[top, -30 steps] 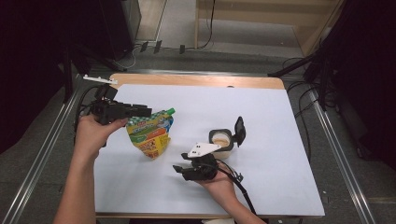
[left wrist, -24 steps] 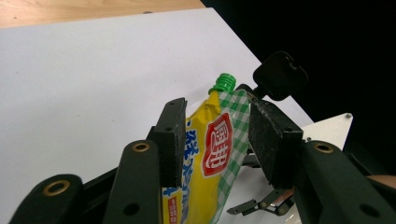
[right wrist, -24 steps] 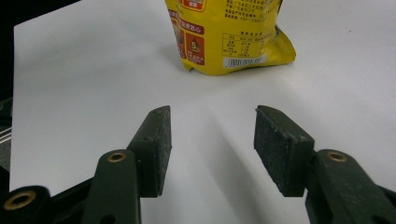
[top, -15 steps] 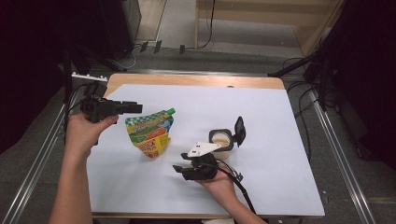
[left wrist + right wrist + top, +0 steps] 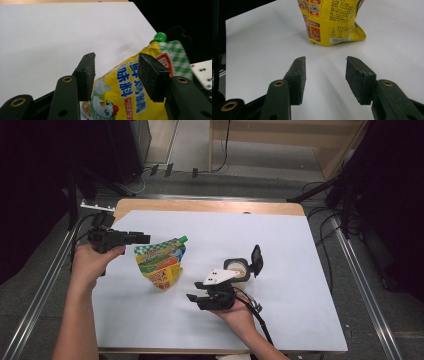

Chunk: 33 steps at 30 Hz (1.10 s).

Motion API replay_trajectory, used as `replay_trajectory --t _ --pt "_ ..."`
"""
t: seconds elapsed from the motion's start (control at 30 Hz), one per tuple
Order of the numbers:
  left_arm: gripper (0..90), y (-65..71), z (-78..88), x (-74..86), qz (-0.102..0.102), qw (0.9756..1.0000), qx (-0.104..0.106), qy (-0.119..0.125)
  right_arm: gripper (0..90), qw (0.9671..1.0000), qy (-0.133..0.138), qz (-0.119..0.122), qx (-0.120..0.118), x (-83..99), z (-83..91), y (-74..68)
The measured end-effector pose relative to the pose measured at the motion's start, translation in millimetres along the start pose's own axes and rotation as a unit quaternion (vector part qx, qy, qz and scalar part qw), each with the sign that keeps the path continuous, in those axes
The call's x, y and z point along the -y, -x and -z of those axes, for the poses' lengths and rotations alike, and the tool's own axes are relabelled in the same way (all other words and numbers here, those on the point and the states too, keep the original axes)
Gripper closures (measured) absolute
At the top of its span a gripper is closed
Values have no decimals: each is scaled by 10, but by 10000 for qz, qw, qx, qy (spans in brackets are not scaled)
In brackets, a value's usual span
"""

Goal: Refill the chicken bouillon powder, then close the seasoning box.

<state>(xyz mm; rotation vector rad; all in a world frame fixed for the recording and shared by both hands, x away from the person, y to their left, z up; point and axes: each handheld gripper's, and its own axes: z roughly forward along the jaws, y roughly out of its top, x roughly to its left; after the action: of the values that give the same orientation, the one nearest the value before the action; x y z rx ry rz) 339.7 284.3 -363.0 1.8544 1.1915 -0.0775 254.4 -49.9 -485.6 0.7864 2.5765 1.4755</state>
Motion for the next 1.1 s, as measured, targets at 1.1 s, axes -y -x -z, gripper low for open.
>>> replay_trajectory --t 1.1 --pt "438 -171 -217 84 285 9996 -67 -62 763 9997 119 -214 86 -305 552 254"
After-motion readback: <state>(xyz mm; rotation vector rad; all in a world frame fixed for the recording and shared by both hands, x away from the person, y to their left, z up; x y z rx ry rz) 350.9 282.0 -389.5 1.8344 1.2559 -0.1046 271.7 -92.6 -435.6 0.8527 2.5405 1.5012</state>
